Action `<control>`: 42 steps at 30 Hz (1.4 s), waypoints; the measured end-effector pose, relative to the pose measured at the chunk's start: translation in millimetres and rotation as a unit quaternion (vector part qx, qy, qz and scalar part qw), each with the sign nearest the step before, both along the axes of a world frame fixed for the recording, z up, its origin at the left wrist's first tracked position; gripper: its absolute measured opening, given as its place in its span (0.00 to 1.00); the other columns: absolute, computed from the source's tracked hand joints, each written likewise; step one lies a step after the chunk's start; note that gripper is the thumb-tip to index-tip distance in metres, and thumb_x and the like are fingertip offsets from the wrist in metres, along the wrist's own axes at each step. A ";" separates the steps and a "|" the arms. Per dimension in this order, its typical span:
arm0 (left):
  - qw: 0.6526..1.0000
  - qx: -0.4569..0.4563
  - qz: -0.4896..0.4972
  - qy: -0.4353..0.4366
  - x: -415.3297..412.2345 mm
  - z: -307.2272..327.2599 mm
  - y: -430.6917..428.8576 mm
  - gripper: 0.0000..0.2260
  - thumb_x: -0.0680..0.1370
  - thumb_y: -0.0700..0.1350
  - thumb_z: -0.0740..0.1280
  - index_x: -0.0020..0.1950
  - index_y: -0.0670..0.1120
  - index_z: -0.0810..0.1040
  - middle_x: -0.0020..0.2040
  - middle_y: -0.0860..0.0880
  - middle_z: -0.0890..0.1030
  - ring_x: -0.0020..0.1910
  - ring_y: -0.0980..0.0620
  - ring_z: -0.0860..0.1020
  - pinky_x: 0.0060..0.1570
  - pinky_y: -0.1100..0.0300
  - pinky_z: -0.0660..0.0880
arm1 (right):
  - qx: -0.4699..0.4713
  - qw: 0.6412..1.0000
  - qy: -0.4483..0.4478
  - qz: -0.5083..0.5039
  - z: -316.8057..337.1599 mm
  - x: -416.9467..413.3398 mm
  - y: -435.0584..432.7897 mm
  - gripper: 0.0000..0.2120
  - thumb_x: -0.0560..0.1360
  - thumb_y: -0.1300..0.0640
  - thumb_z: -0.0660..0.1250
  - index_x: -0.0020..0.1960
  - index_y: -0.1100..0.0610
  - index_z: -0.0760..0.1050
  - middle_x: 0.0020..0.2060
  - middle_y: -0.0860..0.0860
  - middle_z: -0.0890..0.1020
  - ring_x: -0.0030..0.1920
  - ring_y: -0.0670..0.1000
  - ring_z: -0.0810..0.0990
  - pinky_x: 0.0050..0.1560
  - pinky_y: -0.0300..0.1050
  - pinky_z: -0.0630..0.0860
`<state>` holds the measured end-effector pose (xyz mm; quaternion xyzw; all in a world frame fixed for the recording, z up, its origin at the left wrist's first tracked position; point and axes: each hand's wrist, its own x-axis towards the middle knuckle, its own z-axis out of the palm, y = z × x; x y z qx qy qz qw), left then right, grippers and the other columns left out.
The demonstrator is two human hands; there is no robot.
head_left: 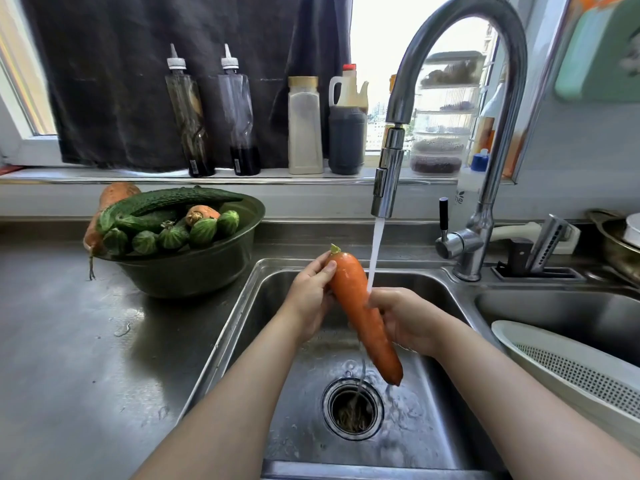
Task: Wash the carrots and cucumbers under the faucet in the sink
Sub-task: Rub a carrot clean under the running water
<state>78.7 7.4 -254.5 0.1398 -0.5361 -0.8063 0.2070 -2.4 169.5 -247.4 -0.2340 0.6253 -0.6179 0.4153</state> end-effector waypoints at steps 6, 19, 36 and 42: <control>0.997 -0.042 -0.029 -0.062 2.9 -1.7 1.5 0.27 0.81 0.53 0.68 0.79 0.56 0.63 0.70 0.44 0.76 0.62 0.43 0.81 0.55 0.48 0.81 | -0.029 0.999 -0.016 0.015 -2.4 -4.2 1.7 0.17 0.76 0.60 0.67 0.64 0.64 0.79 0.49 0.61 0.84 0.44 0.54 0.84 0.42 0.48 0.81; 0.991 0.117 -0.048 -0.031 5.6 0.7 2.3 0.23 0.86 0.55 0.56 0.73 0.40 0.72 0.63 0.35 0.82 0.58 0.38 0.84 0.55 0.42 0.80 | -0.002 0.974 0.135 -0.181 0.3 3.3 -5.1 0.06 0.74 0.60 0.77 0.51 0.58 0.85 0.44 0.55 0.88 0.44 0.55 0.88 0.40 0.47 0.82; 0.992 -0.032 -0.113 -0.045 9.3 0.9 15.7 0.17 0.86 0.54 0.58 0.73 0.51 0.74 0.64 0.39 0.82 0.60 0.38 0.83 0.58 0.42 0.81 | -0.052 0.995 0.064 -0.056 5.8 3.9 0.0 0.18 0.77 0.62 0.71 0.66 0.52 0.78 0.48 0.56 0.87 0.43 0.56 0.88 0.45 0.55 0.83; 0.992 -0.040 -0.113 -0.049 10.2 2.2 13.4 0.18 0.84 0.55 0.61 0.73 0.55 0.74 0.65 0.40 0.81 0.62 0.38 0.82 0.62 0.37 0.78 | -0.045 0.995 0.072 -0.052 8.7 2.5 2.1 0.16 0.79 0.60 0.69 0.66 0.52 0.78 0.50 0.59 0.87 0.49 0.61 0.88 0.47 0.57 0.84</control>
